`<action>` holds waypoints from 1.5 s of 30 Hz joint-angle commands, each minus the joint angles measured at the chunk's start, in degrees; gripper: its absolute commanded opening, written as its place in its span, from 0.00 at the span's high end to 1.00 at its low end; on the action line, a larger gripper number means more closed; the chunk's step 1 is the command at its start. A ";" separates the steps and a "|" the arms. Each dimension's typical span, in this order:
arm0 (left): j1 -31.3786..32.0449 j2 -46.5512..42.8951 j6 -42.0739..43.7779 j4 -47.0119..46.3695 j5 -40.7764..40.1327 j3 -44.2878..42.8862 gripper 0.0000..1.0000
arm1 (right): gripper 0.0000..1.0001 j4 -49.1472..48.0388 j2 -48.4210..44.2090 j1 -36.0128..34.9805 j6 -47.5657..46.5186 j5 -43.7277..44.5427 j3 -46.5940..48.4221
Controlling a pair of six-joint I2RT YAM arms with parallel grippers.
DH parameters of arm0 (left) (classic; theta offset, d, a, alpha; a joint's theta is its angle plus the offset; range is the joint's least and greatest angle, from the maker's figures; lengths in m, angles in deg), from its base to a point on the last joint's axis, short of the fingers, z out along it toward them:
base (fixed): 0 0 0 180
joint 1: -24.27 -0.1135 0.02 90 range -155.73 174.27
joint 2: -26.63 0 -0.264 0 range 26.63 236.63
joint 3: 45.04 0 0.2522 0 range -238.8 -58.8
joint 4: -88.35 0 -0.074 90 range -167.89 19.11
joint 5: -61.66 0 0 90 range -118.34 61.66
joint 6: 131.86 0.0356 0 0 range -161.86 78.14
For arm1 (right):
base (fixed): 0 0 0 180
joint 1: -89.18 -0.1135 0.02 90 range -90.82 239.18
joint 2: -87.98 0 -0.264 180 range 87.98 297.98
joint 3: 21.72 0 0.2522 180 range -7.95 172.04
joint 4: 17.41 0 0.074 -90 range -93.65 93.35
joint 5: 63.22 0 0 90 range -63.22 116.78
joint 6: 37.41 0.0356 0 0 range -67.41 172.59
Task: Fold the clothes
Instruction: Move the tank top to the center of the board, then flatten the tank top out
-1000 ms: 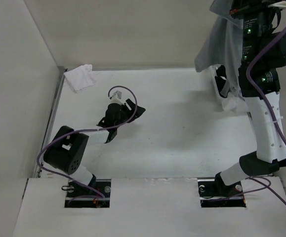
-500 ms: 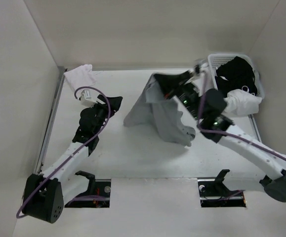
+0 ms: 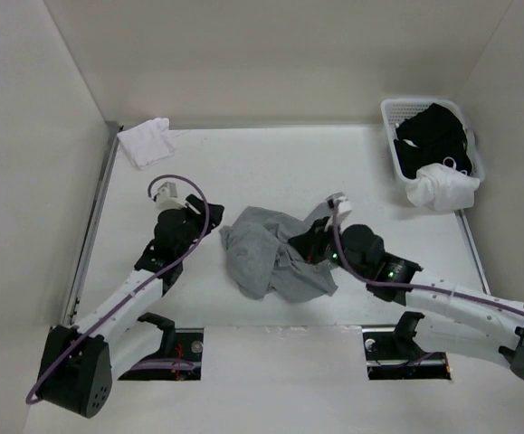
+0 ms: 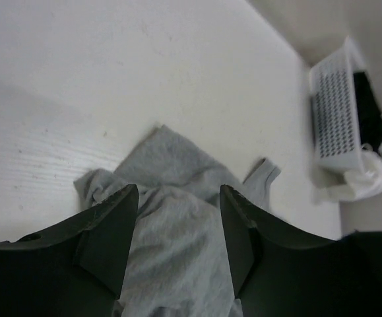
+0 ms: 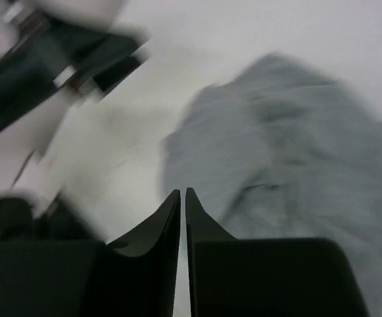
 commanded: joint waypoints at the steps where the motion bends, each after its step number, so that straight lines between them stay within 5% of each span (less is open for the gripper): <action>1: 7.95 6.63 7.79 1.14 -1.09 -4.80 0.49 | 0.91 12.47 3.74 9.11 14.16 14.33 -5.94; 4: 18.31 11.73 15.60 2.80 -6.16 -8.93 0.48 | 0.56 13.55 5.16 9.74 20.06 17.95 -9.55; 6: 23.26 14.29 19.58 3.86 -9.69 -11.49 0.45 | 0.48 13.64 6.04 9.92 22.52 18.75 -10.70; 9: 33.27 24.46 29.24 6.41 -18.65 -18.68 0.37 | 0.39 14.60 7.27 10.27 24.73 20.50 -9.04; 14: 34.87 31.16 31.72 8.61 -21.22 -21.43 0.37 | 0.35 17.15 10.25 10.18 26.75 22.35 -7.45; 15: 34.61 31.96 31.81 8.79 -21.13 -21.43 0.39 | 0.34 16.98 11.22 10.18 26.84 21.74 -7.28; 20: 31.98 31.71 29.01 8.96 -22.97 -19.24 0.84 | 0.34 9.18 20.70 10.97 26.32 19.10 -4.73; 23: 26.28 22.16 21.20 8.53 -24.12 -12.58 0.90 | 0.37 0.92 26.33 14.39 24.48 19.98 -3.50; 25: 21.97 15.82 17.50 9.23 -22.02 -8.52 0.84 | 0.36 -5.41 28.97 16.85 20.27 19.19 -2.45; 29: 14.23 4.48 13.27 15.45 -18.15 -4.90 0.52 | 0.29 -8.51 30.48 20.72 11.30 15.41 1.51; 33: 16.67 2.25 15.27 13.29 -17.70 -10.95 0.41 | 0.28 -8.42 28.20 26.07 10.32 14.80 0.81; 40: 19.50 38.40 25.65 7.38 -3.76 -38.34 0.31 | 0.38 -8.68 33.19 28.55 13.04 8.65 3.44; 45: 15.89 52.52 25.22 9.66 7.76 -47.35 0.31 | 0.40 -11.84 33.64 29.34 14.19 4.78 2.57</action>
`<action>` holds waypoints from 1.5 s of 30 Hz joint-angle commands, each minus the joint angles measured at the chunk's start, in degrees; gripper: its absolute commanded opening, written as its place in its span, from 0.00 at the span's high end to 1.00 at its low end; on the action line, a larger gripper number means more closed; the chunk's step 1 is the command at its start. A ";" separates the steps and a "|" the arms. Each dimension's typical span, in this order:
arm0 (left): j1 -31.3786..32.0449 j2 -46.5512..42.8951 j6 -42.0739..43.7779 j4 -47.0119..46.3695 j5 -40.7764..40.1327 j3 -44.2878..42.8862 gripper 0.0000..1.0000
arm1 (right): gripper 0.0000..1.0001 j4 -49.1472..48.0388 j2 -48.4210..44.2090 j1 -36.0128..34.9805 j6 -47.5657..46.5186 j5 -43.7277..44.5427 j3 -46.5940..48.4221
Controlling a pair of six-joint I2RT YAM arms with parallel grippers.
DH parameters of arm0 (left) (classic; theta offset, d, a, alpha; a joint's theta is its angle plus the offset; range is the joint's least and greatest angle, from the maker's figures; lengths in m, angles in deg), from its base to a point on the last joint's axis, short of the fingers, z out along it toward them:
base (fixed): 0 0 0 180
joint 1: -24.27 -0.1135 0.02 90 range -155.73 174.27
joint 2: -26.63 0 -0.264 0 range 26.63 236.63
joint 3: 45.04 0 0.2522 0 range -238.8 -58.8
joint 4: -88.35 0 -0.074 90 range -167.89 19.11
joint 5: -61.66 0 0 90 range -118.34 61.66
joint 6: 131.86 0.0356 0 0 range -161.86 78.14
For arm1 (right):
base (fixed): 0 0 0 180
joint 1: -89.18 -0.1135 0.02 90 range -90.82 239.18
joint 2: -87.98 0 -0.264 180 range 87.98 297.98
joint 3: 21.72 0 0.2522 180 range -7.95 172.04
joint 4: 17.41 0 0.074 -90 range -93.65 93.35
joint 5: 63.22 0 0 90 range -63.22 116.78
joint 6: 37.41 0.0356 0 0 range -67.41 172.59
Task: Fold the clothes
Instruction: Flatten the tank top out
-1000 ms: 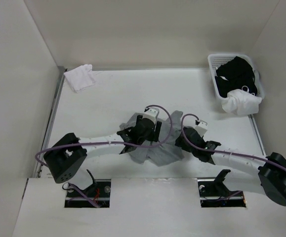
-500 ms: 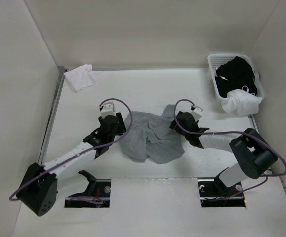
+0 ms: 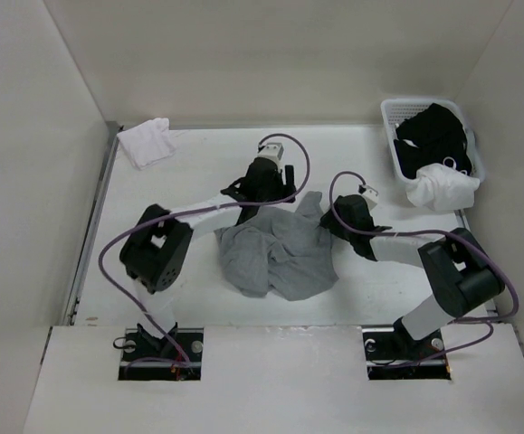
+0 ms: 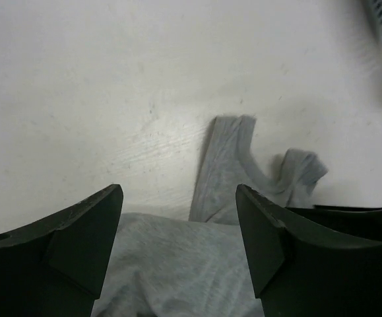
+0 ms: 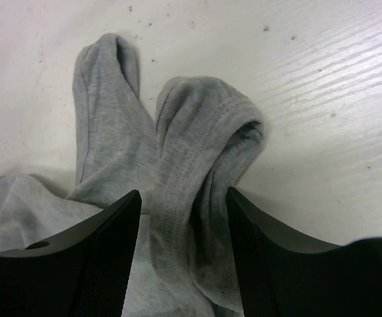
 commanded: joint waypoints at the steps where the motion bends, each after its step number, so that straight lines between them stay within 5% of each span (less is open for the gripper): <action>1: -2.62 5.31 1.98 3.15 13.67 -3.38 0.31 | 0.40 -4.96 0.33 0.67 0.51 -3.94 0.82; 6: -2.10 9.37 2.25 3.86 20.47 -4.61 0.36 | 0.65 -5.84 1.82 1.37 1.03 -6.05 1.96; 11: -1.22 9.38 3.13 5.09 20.21 -1.90 0.65 | 0.91 -5.93 1.65 1.63 0.77 -6.93 2.92; 14: -1.13 7.62 2.25 4.91 20.65 0.74 0.85 | 0.98 -7.69 -0.10 1.63 0.16 -7.55 4.15; 20: -0.87 -0.55 -1.26 0.79 20.03 7.33 0.98 | 1.00 -5.77 -5.63 1.63 -4.06 -7.46 12.66; 30: -4.56 -14.69 -8.48 -7.65 15.03 7.26 1.00 | 1.00 5.22 -12.14 -0.38 -10.21 -8.25 34.10; 45: -1.84 -51.70 -2.94 -2.12 -4.39 8.22 1.00 | 0.99 16.21 -28.14 -27.09 -34.46 9.22 51.70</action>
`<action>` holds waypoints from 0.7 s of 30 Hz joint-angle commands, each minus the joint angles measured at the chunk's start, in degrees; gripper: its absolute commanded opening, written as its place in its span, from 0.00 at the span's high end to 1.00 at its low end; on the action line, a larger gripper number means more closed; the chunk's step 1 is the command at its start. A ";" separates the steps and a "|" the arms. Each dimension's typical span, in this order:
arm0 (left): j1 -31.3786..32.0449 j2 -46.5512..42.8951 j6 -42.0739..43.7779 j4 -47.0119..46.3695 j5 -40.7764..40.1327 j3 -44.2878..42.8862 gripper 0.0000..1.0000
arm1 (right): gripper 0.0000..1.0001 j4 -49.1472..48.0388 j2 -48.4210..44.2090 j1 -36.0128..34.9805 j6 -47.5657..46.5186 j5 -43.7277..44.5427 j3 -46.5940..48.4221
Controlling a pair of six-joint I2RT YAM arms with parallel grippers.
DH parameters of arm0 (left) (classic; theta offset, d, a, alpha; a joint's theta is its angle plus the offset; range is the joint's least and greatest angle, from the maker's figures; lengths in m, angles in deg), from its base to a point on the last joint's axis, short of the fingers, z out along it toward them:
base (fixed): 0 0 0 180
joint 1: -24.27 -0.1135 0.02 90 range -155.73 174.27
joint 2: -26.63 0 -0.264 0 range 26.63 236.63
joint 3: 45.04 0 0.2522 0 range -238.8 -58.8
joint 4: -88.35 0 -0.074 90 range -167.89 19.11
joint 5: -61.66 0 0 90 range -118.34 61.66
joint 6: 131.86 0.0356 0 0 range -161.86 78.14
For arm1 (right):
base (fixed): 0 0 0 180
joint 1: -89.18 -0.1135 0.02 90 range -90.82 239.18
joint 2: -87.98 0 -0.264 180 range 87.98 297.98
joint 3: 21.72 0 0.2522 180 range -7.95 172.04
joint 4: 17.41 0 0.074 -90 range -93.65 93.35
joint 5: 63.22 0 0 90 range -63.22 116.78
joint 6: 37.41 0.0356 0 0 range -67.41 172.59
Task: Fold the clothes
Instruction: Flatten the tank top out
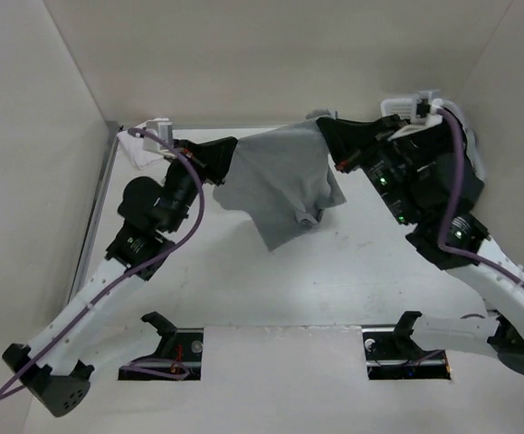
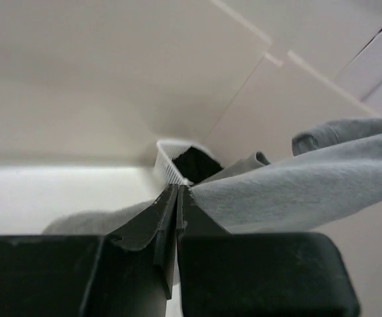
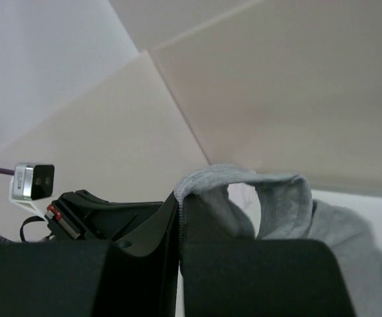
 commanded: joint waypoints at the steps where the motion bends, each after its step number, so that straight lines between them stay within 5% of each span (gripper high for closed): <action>1: 2.60 -5.56 2.98 1.53 -7.43 -0.22 1.00 | 0.99 0.61 -3.55 -5.83 -9.18 8.97 4.14; 9: 12.00 -14.46 9.83 3.03 -16.58 -3.47 1.00 | 0.99 -4.39 -6.81 -26.04 -25.96 22.77 8.45; 13: 15.87 -13.50 15.98 1.72 -21.41 -6.10 1.00 | 0.99 -8.09 -5.41 -28.53 -32.65 24.01 10.82; 17: 13.52 -7.98 21.61 -2.76 -25.46 -6.11 1.00 | 0.99 -7.57 -1.72 -16.27 -29.87 18.59 10.13; 21: 3.77 1.78 20.31 -5.14 -23.45 -5.32 1.00 | 1.00 -3.71 5.91 3.50 -15.92 5.77 9.51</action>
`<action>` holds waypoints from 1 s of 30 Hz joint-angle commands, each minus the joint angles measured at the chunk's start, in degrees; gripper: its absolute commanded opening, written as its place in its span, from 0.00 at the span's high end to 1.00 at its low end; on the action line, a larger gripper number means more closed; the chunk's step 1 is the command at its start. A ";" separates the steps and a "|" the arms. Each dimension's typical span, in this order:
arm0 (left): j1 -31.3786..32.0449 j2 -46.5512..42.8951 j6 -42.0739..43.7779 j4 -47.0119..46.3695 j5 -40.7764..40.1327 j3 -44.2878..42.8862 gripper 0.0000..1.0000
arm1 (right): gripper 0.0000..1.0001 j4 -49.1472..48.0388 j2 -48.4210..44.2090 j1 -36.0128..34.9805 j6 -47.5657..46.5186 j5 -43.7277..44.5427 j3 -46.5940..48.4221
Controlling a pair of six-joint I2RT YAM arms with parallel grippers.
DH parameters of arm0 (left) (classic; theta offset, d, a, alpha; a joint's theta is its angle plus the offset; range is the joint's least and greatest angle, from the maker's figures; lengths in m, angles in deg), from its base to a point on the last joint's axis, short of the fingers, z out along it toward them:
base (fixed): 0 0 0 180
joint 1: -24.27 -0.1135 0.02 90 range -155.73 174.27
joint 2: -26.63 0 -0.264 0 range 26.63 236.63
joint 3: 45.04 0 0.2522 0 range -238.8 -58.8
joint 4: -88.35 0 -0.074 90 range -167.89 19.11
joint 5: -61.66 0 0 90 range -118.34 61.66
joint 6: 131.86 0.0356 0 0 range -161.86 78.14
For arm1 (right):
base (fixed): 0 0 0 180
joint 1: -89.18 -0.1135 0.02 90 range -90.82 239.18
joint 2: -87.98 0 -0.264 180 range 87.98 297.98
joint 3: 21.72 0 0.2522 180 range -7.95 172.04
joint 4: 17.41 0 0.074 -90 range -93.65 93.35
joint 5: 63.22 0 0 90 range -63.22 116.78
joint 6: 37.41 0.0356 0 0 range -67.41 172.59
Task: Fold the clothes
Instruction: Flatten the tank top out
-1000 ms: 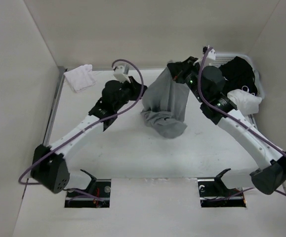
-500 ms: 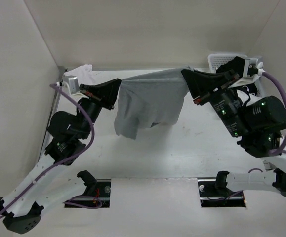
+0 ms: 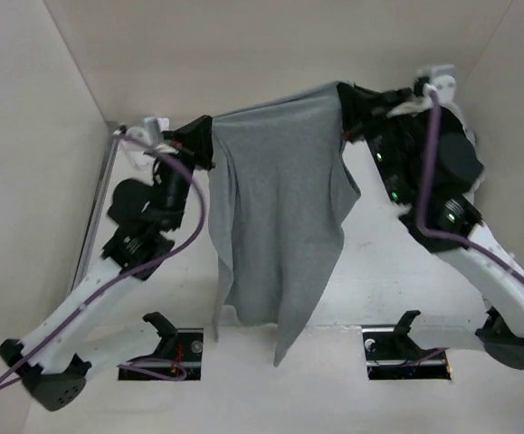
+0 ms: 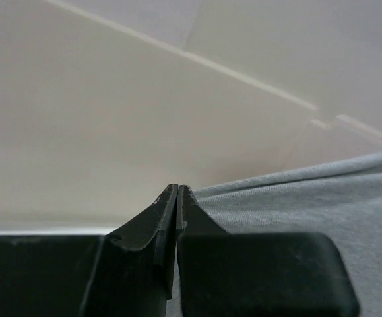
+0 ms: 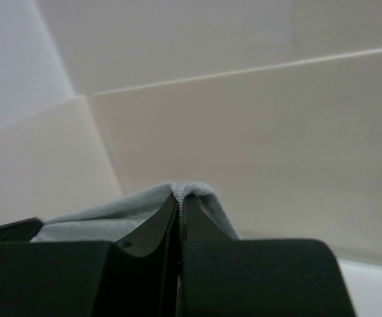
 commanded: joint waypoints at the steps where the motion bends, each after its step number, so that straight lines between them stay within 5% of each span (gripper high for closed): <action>1: -7.95 10.09 0.93 -2.34 -1.33 0.32 1.00 | 1.00 0.17 8.06 15.39 11.97 -12.67 1.14; 6: -21.49 29.68 -8.23 -4.11 8.87 -2.56 1.00 | 0.95 -3.78 27.91 30.54 19.48 -32.03 7.44; 10: -26.07 43.40 -7.97 -2.53 11.52 -14.14 0.97 | 0.90 -1.95 45.23 36.80 22.81 -37.33 20.87; 13: -28.62 52.19 -7.36 -0.16 11.87 -24.60 0.84 | 0.79 2.53 52.99 39.79 26.59 -34.01 32.13; 16: -29.25 56.26 -7.53 5.02 13.62 -31.22 0.65 | 0.62 6.31 52.05 39.71 28.19 -32.32 32.88; 20: -26.27 50.31 -9.10 3.81 12.93 -20.54 0.60 | 0.62 4.93 39.15 35.42 30.11 -30.84 9.13; 23: -21.01 41.97 -12.62 0.13 9.43 -2.91 0.65 | 0.96 -1.57 30.70 29.01 36.78 -28.46 -11.81; 24: -19.68 40.03 -13.50 -0.32 8.11 0.90 0.67 | 1.00 -2.98 28.85 26.55 38.37 -27.93 -16.83; 28: -13.00 29.49 -16.31 0.28 2.48 18.74 0.79 | 0.98 -5.53 21.12 16.18 41.45 -24.78 -34.06; 30: -10.80 23.60 -17.81 1.86 0.28 26.04 0.84 | 0.83 -7.37 16.30 12.74 43.20 -21.01 -42.76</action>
